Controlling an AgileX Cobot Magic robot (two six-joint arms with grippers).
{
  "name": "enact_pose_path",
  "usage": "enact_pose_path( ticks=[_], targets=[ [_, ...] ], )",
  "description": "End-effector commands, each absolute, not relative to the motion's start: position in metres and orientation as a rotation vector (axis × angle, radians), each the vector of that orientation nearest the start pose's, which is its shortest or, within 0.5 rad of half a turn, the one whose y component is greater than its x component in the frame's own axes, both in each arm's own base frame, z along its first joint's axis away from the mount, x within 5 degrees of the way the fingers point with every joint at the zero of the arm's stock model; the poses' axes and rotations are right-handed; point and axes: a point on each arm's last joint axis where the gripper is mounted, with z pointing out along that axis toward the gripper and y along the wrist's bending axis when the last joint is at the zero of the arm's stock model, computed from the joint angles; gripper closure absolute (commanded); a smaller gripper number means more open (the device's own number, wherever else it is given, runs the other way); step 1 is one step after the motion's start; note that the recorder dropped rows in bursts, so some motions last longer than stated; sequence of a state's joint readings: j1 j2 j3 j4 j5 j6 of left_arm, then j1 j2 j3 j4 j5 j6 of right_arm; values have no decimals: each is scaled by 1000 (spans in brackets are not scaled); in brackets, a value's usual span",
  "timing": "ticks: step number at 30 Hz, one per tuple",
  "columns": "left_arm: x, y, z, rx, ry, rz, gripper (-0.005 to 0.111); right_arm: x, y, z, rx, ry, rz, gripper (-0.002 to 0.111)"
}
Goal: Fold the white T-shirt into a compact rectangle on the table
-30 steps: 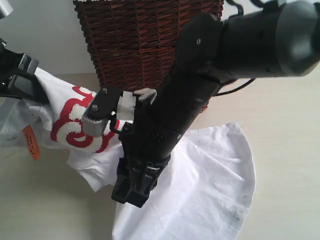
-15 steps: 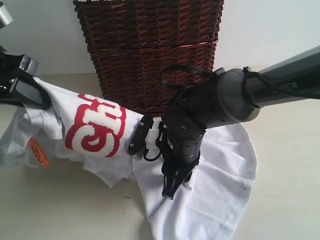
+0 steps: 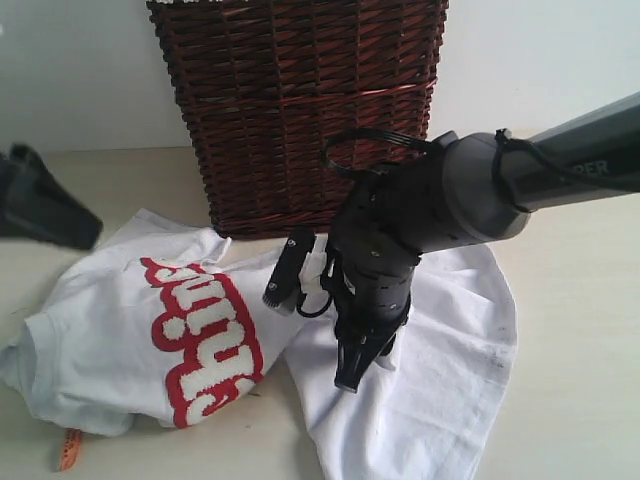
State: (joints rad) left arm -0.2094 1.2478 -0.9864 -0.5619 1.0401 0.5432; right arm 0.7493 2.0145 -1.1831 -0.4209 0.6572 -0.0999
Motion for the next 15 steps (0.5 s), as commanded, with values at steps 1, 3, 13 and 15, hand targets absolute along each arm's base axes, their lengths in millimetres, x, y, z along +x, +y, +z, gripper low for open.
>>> enact_pose_path(
  ticks=[1, 3, 13, 15],
  targets=[
    [185, -111, 259, 1045, 2627, -611, 61, 288, 236, 149, -1527, 2372, -282, 68],
    [172, -118, 233, 1144, 2647, -615, 61, 287, 235, 158, -1506, 2361, -270, 68],
    [223, -136, 143, 839, 2760, -241, 61, 278, 229, 210, -1386, 2313, -189, 68],
    [236, -139, 130, 819, 2805, -182, 65, 277, 229, 211, -1382, 2316, -186, 68]
  ],
)
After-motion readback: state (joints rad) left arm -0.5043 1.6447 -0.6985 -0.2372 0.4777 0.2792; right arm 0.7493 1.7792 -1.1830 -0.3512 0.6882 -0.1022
